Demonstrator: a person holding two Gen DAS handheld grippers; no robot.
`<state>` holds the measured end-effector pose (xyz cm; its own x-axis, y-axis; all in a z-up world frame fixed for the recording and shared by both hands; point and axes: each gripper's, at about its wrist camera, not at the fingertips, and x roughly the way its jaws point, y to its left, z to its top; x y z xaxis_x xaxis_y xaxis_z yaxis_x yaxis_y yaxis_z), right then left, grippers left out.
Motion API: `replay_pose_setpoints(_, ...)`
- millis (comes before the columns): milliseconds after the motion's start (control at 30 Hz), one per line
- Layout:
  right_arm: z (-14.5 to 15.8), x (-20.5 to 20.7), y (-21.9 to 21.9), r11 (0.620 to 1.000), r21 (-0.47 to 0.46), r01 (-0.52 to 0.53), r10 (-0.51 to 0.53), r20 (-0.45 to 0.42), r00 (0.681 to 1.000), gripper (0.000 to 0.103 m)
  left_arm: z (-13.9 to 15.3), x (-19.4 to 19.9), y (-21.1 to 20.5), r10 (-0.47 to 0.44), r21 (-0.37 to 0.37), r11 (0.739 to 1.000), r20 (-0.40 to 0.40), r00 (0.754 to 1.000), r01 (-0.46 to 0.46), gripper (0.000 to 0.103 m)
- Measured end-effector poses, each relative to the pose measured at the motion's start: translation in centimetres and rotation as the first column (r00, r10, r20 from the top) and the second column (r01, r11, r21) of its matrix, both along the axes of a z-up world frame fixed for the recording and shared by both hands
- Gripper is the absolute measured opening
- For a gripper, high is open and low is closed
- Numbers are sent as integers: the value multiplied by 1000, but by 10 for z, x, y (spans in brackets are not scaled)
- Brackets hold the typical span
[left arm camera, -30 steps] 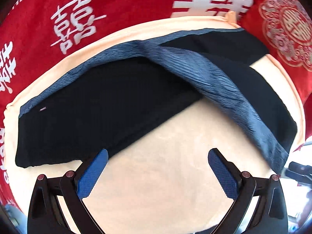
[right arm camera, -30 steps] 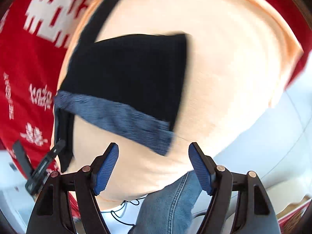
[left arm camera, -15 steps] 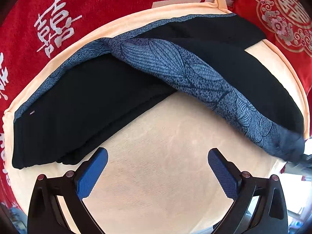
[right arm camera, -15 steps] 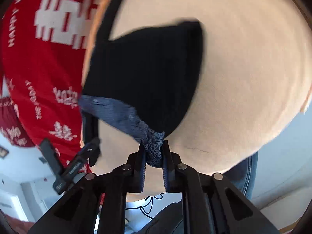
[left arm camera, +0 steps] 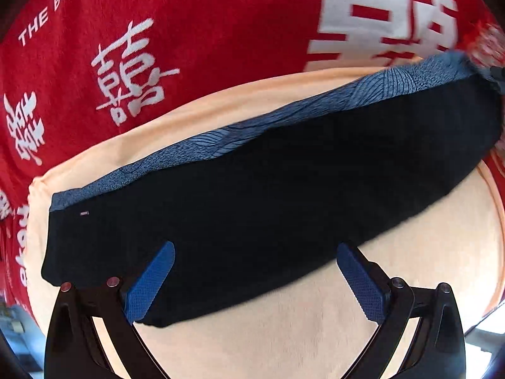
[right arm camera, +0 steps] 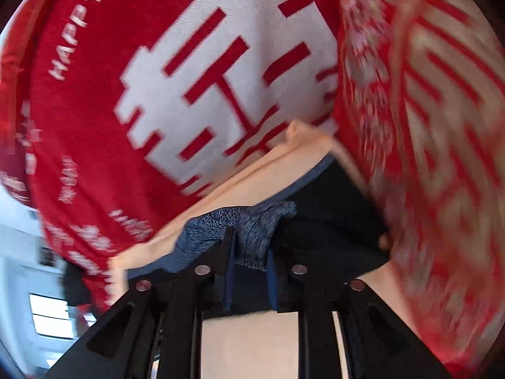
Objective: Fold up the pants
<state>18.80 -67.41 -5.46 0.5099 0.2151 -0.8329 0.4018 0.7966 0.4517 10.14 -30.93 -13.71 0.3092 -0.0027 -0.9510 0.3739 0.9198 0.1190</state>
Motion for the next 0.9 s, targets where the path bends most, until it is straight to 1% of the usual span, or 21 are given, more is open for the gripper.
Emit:
replay_pose_setpoints(33, 1, 7, 1, 999, -42, -7, 6, -16, 1000, 72, -2, 4, 0, 21, -3, 1000, -6, 1000, -21, 103)
replay_pose_setpoints(67, 2, 9, -1, 998, -63, -8, 7, -14, 1000, 79, -2, 7, 1, 40, -10, 999, -7, 999, -40, 103)
replay_pose_setpoints(100, 4, 10, 2, 999, -46, -10, 10, 6, 1000, 81, -2, 10, 0, 53, -9, 999, -1, 999, -53, 103)
replay_pose_setpoints(167, -1, 3, 10, 1000, 6, -25, 25, -6, 1000, 81, -3, 15, -1, 74, 1, 997, 9, 997, -74, 103)
replay_pose_setpoints(233, -23, -15, 18, 1000, 15, -11, 12, -80, 997, 81, -8, 21, -2, 88, 14, 996, 3, 996, -88, 103)
replay_pose_setpoints(267, -36, -20, 20, 1000, 7, -5, 5, -121, 993, 80, -13, 25, -2, 95, 22, 995, -1, 996, -95, 103)
replay_pose_setpoints(300, -57, -26, 23, 1000, 1, 10, -10, -178, 984, 78, -18, 28, -3, 98, 31, 995, -4, 995, -98, 103)
replay_pose_setpoints(333, -70, -29, 23, 1000, 5, 28, -27, -210, 977, 71, -25, 31, -3, 103, 53, 993, -6, 995, -102, 103)
replay_pose_setpoints(433, -113, -31, 15, 993, 18, 114, -105, -278, 955, 59, -42, 35, 0, 127, 82, 989, -17, 992, -125, 103)
replay_pose_setpoints(467, -122, -29, 13, 991, 23, 135, -123, -281, 952, 52, -49, 37, 3, 142, 87, 987, -29, 990, -139, 103)
replay_pose_setpoints(500, -127, -26, 11, 989, 17, 145, -135, -274, 952, 26, -57, 38, 5, 154, 91, 985, -44, 987, -149, 103)
replay_pose_setpoints(533, -125, -21, 11, 991, -12, 131, -130, -258, 957, 21, -61, 39, 7, 163, 81, 984, -53, 985, -158, 103)
replay_pose_setpoints(600, -115, -21, 14, 995, -58, 84, -96, -244, 965, 21, -61, 40, 10, 168, 64, 984, -53, 984, -164, 103)
replay_pose_setpoints(633, -115, -22, 15, 995, -63, 75, -89, -260, 962, 21, -60, 41, 10, 156, 67, 986, -61, 986, -152, 103)
replay_pose_setpoints(667, -119, -24, 12, 995, -58, 81, -94, -293, 952, 24, -59, 43, 10, 148, 75, 987, -69, 987, -143, 103)
replay_pose_setpoints(700, -120, -29, 7, 993, -53, 107, -118, -328, 937, 38, -57, 45, 10, 145, 92, 986, -76, 986, -138, 103)
replay_pose_setpoints(733, -115, -33, 5, 991, -59, 121, -134, -339, 931, 45, -53, 48, 10, 147, 106, 985, -77, 986, -138, 103)
replay_pose_setpoints(767, -108, -34, 6, 991, -69, 115, -131, -338, 932, 45, -44, 51, 10, 149, 89, 986, -67, 987, -143, 103)
replay_pose_setpoints(833, -80, -34, 17, 997, -46, 54, -64, -242, 968, 45, -27, 61, 8, 151, 40, 988, -26, 988, -150, 103)
replay_pose_setpoints(867, -71, -29, 24, 997, -71, 8, -23, -218, 976, 45, -23, 67, 4, 148, 29, 989, -14, 989, -147, 103)
replay_pose_setpoints(900, -64, -16, 34, 990, -125, -62, 36, -200, 979, 45, -23, 74, -2, 142, 20, 990, -10, 990, -141, 103)
